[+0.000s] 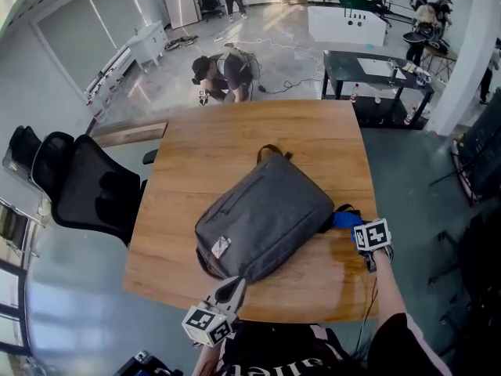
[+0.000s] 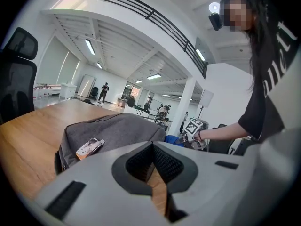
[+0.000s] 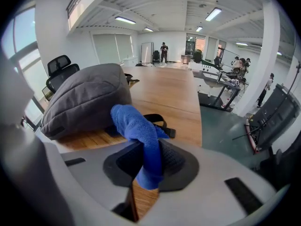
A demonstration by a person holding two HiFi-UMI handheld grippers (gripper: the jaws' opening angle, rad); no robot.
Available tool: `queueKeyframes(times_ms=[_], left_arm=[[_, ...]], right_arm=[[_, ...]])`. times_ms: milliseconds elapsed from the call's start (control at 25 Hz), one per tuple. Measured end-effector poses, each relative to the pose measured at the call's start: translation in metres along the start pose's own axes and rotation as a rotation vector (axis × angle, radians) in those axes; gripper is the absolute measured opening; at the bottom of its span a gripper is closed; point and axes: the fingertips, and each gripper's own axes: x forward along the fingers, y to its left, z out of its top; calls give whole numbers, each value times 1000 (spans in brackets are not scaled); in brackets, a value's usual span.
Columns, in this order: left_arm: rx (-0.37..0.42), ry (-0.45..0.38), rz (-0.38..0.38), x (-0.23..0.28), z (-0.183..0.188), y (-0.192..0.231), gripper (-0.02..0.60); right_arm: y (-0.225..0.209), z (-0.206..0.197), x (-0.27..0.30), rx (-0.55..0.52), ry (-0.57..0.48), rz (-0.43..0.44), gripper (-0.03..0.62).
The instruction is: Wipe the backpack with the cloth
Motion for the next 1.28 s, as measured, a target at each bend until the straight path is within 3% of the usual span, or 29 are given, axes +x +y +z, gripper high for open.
queueKeyframes(times_ms=[240,440,1280], left_arm=[[-3,0,-4,3,8,24,-3],[-18,6,10,3,10,44,-3],[-95,-4,47,-23,15,146,-3]], right_arm=[[-26,-8,-2,42,37,-44,78],[-14,15,12,-34,61,-22,78],[54,199,59,-314,56,-70,78]])
